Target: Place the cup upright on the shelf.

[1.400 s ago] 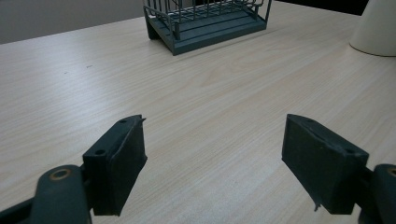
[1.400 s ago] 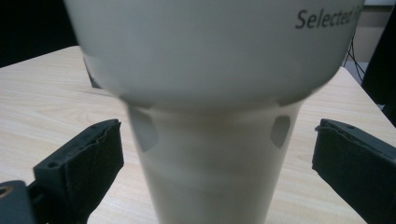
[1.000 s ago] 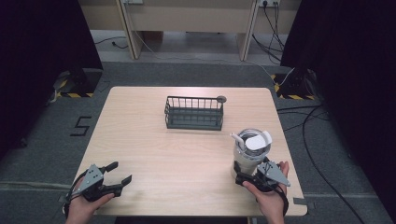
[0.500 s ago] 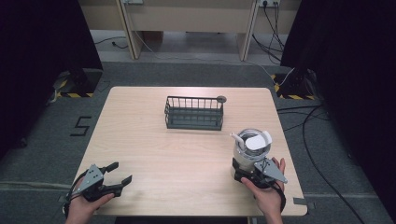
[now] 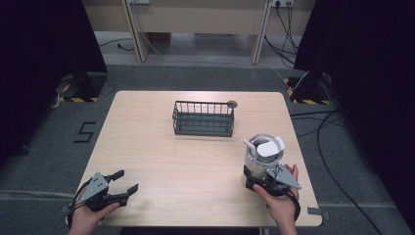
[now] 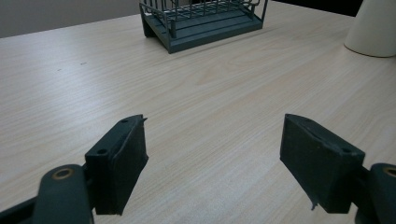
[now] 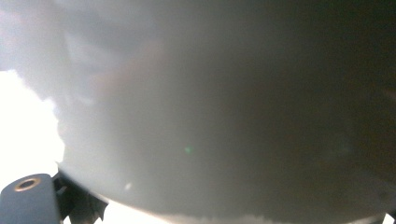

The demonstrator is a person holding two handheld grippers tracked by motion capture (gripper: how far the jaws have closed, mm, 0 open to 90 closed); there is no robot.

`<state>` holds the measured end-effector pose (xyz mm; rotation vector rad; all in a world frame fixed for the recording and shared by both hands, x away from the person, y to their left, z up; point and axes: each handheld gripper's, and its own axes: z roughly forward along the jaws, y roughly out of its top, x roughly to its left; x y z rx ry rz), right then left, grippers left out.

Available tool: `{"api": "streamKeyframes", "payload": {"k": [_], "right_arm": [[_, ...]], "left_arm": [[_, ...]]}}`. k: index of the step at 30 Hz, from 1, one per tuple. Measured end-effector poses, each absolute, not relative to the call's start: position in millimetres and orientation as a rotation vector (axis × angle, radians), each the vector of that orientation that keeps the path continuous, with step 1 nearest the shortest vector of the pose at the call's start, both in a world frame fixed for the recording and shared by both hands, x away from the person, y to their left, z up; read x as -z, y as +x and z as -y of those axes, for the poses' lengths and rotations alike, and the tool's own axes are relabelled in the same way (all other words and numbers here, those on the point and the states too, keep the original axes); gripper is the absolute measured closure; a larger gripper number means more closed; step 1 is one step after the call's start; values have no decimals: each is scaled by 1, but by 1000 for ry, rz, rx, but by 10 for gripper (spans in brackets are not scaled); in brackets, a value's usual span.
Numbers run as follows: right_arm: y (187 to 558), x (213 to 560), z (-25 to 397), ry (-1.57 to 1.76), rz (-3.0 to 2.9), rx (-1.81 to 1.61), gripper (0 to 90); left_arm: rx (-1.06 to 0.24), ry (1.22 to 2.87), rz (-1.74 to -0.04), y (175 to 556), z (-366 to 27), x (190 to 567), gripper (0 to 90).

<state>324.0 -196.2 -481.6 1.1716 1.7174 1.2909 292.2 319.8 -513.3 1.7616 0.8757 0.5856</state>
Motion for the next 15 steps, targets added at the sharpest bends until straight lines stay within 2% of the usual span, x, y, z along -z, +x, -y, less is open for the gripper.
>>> {"api": "streamKeyframes", "payload": {"k": [15], "right_arm": [[333,466,188,1160,-1714,-1318,108]], "left_arm": [[-585,1754,-883,292,-321,513,222]]}}
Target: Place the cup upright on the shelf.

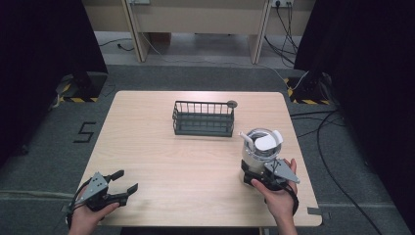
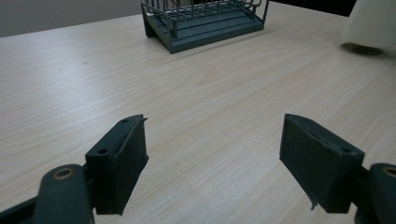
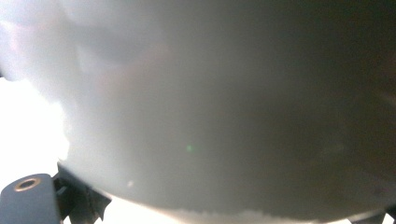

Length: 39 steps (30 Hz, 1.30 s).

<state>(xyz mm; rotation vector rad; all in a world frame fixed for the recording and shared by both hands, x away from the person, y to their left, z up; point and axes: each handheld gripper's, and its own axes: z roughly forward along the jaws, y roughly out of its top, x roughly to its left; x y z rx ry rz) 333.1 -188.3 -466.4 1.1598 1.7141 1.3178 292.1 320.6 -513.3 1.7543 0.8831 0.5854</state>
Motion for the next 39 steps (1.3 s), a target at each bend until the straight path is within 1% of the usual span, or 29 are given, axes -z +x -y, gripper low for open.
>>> {"api": "streamKeyframes", "payload": {"k": [39], "right_arm": [[365,430,177,1127,-1668,-1353,109]], "left_arm": [[-583,1746,-887,292,-321,513,224]]}}
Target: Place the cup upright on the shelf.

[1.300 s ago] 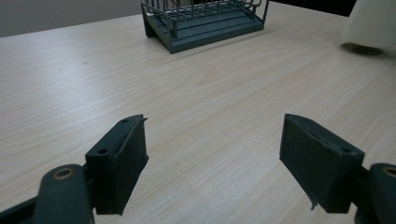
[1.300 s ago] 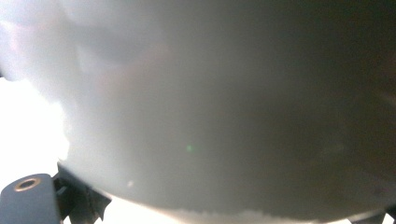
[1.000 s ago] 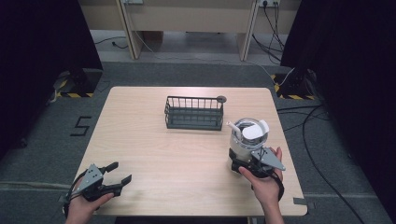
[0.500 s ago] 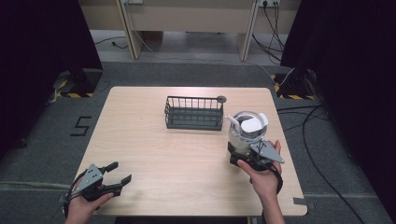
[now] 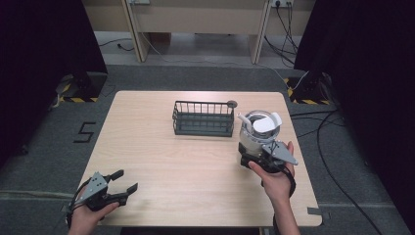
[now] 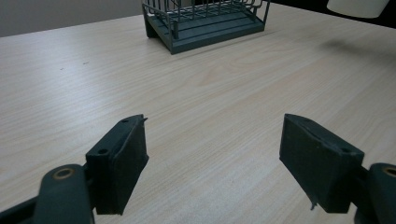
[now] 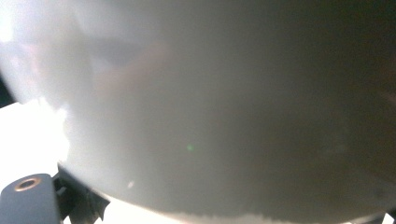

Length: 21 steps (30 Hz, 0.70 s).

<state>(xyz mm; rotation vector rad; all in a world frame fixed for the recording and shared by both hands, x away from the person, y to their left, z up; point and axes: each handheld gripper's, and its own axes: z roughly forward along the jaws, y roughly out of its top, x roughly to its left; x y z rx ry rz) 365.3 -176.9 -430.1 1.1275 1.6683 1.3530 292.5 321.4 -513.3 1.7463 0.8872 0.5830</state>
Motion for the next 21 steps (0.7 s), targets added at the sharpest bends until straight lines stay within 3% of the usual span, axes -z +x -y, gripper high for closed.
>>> {"api": "streamKeyframes", "payload": {"k": [21], "right_arm": [[381,415,164,1107,-1656,-1379,109]], "left_arm": [[-583,1747,-887,293,-322,513,224]]}}
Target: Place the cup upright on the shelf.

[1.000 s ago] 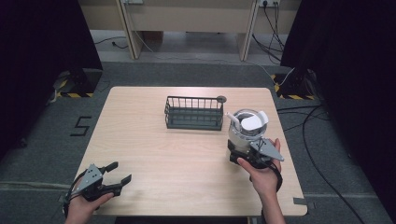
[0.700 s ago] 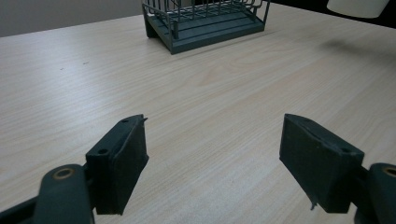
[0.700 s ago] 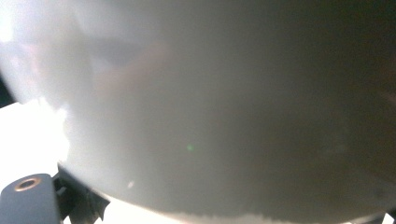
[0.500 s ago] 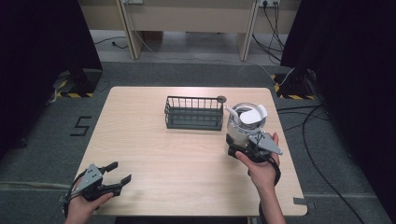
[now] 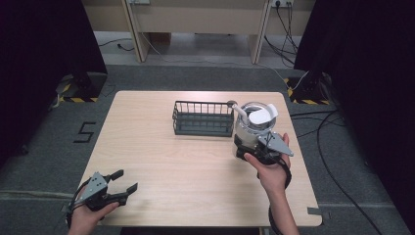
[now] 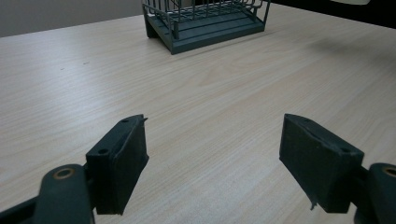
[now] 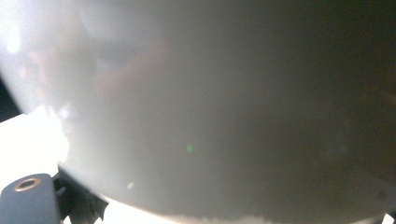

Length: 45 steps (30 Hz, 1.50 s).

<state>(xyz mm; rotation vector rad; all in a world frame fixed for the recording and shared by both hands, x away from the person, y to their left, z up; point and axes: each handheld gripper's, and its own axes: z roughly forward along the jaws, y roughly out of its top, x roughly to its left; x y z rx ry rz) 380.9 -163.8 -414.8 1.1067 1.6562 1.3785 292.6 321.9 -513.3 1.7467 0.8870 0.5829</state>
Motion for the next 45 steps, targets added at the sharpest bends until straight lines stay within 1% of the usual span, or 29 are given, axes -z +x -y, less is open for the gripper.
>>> {"api": "streamKeyframes", "payload": {"k": [20,31,45], "right_arm": [[393,408,154,1097,-1663,-1392,109],[406,396,144,1077,-1659,-1411,109],[422,390,132,1075,-1674,-1420,109]], "left_arm": [[-585,1749,-883,292,-322,513,226],[-584,1750,-880,293,-322,513,226],[-584,1748,-879,293,-323,513,226]]}}
